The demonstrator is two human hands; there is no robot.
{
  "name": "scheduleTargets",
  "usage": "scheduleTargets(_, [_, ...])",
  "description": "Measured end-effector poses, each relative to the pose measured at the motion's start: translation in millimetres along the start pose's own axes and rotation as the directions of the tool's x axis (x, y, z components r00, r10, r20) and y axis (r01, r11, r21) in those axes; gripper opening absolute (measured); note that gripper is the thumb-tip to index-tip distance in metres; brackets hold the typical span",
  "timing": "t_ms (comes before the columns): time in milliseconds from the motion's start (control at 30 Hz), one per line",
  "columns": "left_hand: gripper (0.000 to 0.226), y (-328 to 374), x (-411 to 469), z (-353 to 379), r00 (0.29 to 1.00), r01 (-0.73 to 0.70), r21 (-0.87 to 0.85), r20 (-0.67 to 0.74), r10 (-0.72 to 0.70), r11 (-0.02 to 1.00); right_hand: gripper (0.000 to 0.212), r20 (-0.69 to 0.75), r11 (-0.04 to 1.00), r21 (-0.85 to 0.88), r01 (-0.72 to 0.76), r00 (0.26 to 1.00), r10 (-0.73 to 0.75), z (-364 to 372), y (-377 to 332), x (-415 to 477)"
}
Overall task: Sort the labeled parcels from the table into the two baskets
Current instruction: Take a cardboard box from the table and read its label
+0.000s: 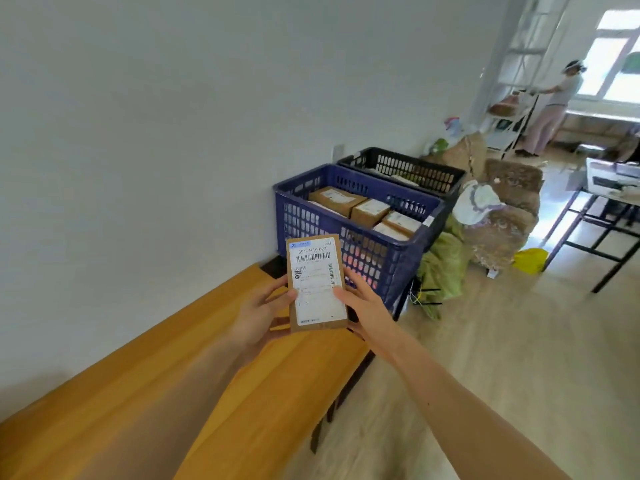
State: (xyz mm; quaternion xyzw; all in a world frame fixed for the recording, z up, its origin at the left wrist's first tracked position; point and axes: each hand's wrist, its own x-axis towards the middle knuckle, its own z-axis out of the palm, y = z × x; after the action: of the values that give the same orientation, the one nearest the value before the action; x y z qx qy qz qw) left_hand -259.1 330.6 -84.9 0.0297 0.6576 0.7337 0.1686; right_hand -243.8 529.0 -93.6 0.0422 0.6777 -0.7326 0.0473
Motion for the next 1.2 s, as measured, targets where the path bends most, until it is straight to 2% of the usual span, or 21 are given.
scheduleTargets(133, [0.043,1,31,78,1.0,0.01,0.044,0.008,-0.01,0.999,0.055,-0.05,0.997,0.072,0.017,0.999,-0.013,-78,-8,0])
scheduleTargets(300, [0.024,4,66,166,0.999,0.038,0.036,-0.005,-0.038,0.999,0.058,-0.086,0.992,0.118,0.04,0.996,-0.03,-166,-32,-7])
scheduleTargets(667, [0.018,17,153,308,0.995,0.058,0.064,0.081,-0.063,0.996,0.06,-0.226,0.982,0.146,0.117,0.971,-0.082,-306,-56,4])
scheduleTargets(1033, [0.024,24,291,397,0.989,0.043,0.042,0.139,-0.048,0.998,0.061,-0.264,0.985,0.117,0.13,0.96,-0.095,-426,-72,106])
scheduleTargets(1200, [0.03,42,360,418,0.993,0.012,0.006,0.115,-0.012,1.0,0.04,-0.258,0.996,0.055,0.07,0.965,-0.054,-468,-99,185])
